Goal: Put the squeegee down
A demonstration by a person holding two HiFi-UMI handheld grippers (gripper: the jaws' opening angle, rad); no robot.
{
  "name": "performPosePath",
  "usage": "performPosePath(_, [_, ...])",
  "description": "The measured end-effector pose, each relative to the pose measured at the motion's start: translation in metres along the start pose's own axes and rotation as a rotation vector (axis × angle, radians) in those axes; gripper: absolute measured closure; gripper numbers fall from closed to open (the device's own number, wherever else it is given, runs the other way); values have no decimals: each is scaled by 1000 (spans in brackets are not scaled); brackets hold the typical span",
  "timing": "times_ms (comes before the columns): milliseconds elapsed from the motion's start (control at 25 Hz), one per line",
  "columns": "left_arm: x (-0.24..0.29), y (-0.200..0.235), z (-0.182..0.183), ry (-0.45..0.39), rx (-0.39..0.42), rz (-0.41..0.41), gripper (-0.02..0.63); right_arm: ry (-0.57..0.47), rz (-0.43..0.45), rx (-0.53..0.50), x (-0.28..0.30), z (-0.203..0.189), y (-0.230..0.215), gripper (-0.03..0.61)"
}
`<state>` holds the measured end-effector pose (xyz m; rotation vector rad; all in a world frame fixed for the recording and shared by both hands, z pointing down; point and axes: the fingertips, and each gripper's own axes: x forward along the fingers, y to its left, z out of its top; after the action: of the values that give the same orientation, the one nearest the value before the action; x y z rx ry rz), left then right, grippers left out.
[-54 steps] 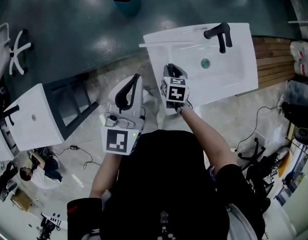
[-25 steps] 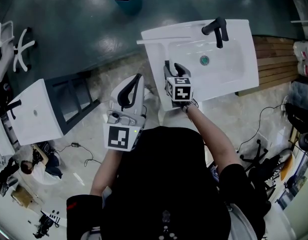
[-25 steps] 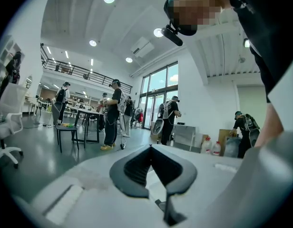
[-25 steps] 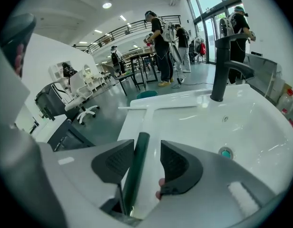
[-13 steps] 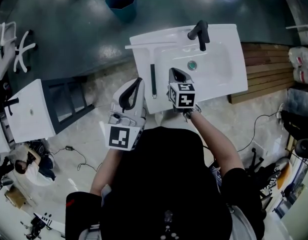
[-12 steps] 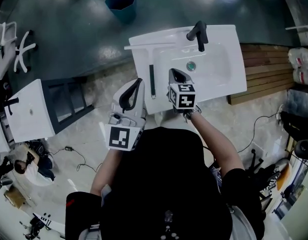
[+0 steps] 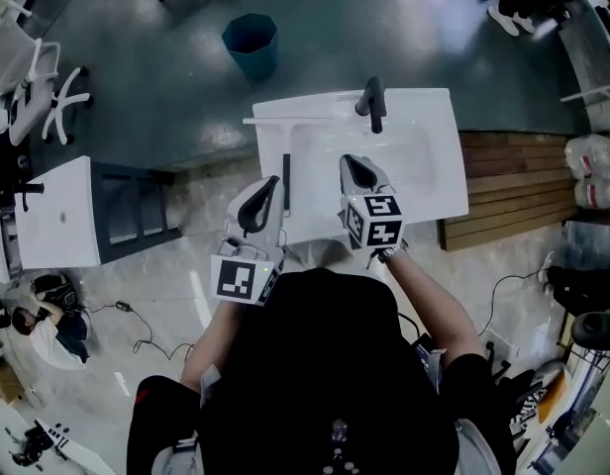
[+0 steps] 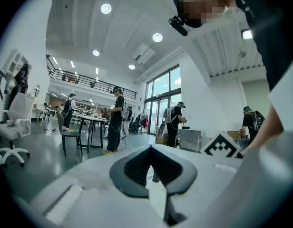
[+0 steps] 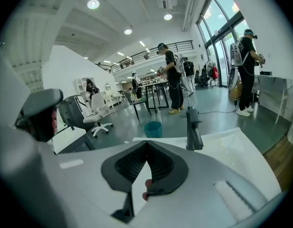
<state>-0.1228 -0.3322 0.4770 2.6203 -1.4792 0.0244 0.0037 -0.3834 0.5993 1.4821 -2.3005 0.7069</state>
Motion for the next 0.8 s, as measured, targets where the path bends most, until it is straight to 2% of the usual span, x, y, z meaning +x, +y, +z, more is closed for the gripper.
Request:
performPosePath(360, [-14,-22,15,-34,18,52,612,-250,86,-41,-74,80,13,577])
performPosePath(640, [-24,-31,38,-89,34,71,612,-397,206,-163,-125,120,44,577])
performPosePath(800, [-28,-33,48,-115,47,78,612,-453,232,-191,-148,133,55,577])
